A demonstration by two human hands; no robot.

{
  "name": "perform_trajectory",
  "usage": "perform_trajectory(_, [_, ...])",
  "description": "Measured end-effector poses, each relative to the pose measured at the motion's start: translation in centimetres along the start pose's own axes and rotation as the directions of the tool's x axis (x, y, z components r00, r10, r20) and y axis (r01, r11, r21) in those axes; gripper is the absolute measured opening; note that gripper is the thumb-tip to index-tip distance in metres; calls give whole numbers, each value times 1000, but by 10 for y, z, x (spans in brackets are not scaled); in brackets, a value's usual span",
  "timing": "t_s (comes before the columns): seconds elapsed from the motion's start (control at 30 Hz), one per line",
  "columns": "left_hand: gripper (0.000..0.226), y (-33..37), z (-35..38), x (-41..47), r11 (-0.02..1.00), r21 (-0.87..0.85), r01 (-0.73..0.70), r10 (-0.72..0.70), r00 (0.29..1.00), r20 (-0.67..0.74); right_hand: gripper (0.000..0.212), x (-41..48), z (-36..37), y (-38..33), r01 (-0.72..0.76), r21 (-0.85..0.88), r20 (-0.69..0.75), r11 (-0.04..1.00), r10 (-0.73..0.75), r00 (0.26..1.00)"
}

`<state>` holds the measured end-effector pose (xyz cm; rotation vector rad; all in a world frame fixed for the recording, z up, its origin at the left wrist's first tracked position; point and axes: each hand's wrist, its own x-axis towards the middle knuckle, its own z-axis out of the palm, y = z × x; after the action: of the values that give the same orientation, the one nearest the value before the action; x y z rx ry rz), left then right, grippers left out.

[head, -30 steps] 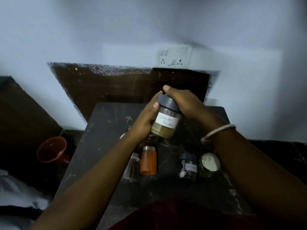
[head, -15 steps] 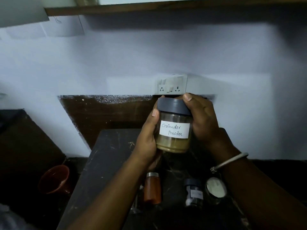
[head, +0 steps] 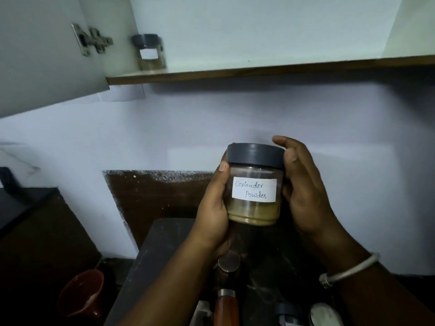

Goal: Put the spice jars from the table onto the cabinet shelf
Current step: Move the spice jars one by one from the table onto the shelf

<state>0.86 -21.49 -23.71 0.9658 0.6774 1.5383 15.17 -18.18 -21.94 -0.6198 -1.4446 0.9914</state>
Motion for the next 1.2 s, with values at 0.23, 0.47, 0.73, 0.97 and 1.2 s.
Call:
perform_trajectory(0.23, [76,64,22,37,981,54,-184,183,983,24,93,32,10,-52,260,-321,206,911,-201,958])
perform_trajectory(0.47, [67,142,27,102,890,102,-444,429,892,143,105,121,40,-104,404,-412,315,817,-288,904])
perform_trajectory(0.73, [38,218,-22,217,525,633,-569,771,632,-71,106,249,93,-97,434,-511,257,742,-350,901])
perform_trajectory(0.97, [35,220,-113,295,-285,933,218,531,846,-36,101,384,152,-43,339,-639,310,690,-172,935])
perform_trajectory(1.2, [42,218,-128,310,-337,933,125,555,827,89,86,464,213,14,193,-714,271,673,12,962])
